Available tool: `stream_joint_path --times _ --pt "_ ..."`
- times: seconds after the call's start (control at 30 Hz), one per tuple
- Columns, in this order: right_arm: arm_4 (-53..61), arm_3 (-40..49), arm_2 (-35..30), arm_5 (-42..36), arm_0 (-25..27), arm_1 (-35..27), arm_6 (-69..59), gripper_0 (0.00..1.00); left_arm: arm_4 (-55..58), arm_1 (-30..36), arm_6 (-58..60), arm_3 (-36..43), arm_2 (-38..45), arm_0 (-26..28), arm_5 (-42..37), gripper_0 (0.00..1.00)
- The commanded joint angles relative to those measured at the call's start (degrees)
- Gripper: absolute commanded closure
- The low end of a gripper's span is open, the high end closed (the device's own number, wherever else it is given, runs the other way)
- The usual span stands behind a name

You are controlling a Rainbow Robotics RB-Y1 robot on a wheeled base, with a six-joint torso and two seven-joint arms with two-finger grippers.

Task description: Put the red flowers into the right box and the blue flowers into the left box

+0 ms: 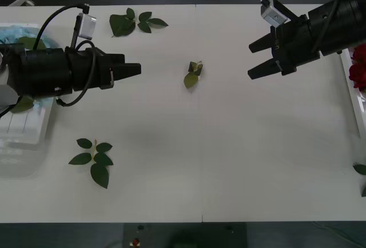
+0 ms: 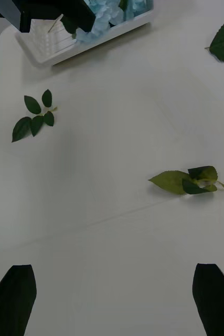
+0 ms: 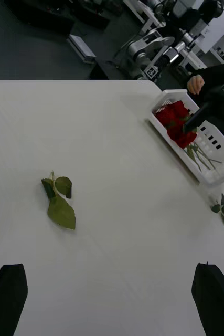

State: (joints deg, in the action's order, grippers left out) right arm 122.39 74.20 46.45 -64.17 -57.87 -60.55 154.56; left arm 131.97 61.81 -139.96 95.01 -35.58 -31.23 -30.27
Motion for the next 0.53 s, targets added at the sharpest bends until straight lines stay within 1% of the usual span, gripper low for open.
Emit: stream_joint_path --times 0.03,0.53 --pt "0.0 0.2 0.1 0.3 -0.5 -0.6 0.4 0.13 0.3 1.7 -1.3 1.8 0.5 -1.1 0.0 0.09" --pt "0.0 0.2 0.1 0.3 -0.5 -0.6 0.4 0.13 0.4 1.7 -1.5 1.9 0.5 -1.1 -0.8 0.09"
